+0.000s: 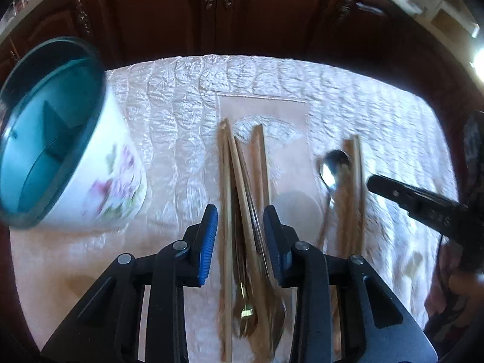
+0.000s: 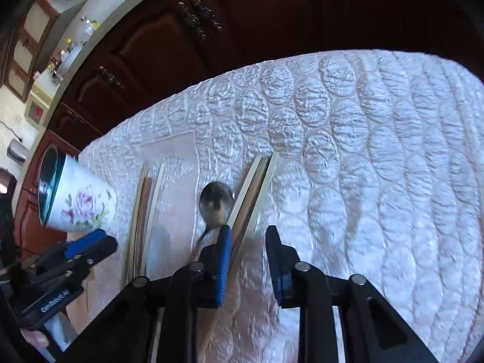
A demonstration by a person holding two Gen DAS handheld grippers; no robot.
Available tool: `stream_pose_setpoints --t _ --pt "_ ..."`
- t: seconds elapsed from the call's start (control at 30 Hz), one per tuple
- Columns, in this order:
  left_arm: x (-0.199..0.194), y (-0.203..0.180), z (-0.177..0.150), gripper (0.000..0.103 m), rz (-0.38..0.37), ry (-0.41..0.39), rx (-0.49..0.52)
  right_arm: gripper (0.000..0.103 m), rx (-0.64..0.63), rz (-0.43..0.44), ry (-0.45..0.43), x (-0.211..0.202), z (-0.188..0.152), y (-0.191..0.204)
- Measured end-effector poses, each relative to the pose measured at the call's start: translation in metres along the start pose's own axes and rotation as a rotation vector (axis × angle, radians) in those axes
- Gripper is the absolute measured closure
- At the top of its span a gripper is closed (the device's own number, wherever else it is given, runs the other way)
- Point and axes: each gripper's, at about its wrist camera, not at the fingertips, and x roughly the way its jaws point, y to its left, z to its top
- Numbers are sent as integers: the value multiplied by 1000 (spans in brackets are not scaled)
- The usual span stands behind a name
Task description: Organize utensils
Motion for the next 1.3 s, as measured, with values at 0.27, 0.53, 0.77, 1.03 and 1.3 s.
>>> stream_pose_setpoints --t 0.27,0.53,0.77,1.03,1.3 --pt "38 -9 32 83 60 48 -15 94 111 131 33 25 16 -24" --pt "14 4 34 86 -59 37 -43 97 117 180 2 -5 13 -41" --pt "-43 20 20 98 -153 -10 -36 97 77 182 -52 -44 -6 -36" --pt "-54 22 7 98 -155 -27 -43 98 28 155 -98 -68 -20 -16" --pt "-9 17 13 65 -81 18 -84 98 7 99 -90 -56 -18 -9"
